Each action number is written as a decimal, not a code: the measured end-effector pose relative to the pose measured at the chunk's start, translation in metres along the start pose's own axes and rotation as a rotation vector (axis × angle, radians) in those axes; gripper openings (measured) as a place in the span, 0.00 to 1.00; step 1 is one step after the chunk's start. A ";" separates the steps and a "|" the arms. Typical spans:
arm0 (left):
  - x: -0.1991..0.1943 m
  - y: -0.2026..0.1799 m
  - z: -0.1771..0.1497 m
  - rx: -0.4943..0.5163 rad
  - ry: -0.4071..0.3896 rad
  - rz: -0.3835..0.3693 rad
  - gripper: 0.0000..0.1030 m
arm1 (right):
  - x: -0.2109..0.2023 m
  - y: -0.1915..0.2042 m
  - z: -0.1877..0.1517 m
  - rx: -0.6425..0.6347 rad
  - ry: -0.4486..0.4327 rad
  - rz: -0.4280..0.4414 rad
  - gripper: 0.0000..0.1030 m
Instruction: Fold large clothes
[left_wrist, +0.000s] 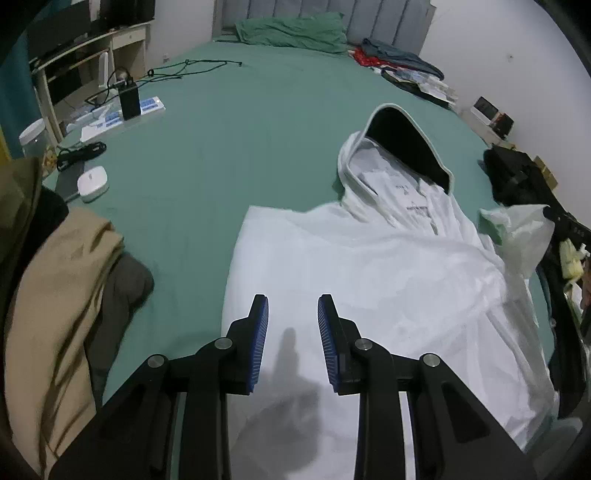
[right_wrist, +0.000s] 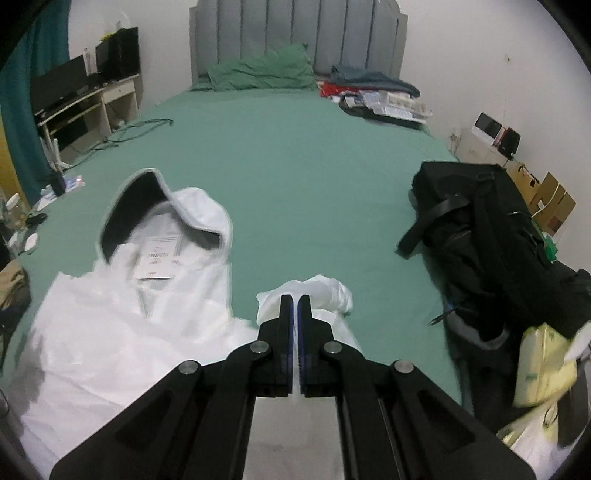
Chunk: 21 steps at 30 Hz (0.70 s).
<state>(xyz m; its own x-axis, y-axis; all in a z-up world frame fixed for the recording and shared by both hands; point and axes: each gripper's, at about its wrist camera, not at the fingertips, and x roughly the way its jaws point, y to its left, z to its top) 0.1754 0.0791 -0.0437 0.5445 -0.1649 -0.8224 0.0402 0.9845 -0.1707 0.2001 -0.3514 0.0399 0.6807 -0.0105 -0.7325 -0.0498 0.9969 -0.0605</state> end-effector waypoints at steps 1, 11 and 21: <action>-0.003 0.001 -0.004 0.001 0.000 -0.007 0.29 | -0.007 0.013 -0.004 -0.013 -0.018 -0.003 0.02; -0.008 0.024 -0.027 -0.003 0.023 -0.016 0.29 | 0.003 0.132 -0.060 -0.131 0.052 0.114 0.02; -0.001 0.047 -0.021 -0.035 0.028 -0.034 0.29 | 0.037 0.199 -0.102 -0.187 0.230 0.234 0.35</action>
<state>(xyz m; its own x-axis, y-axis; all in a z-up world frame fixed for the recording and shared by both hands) 0.1595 0.1244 -0.0619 0.5193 -0.2004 -0.8308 0.0285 0.9756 -0.2175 0.1407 -0.1612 -0.0684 0.4544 0.1780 -0.8728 -0.3315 0.9432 0.0197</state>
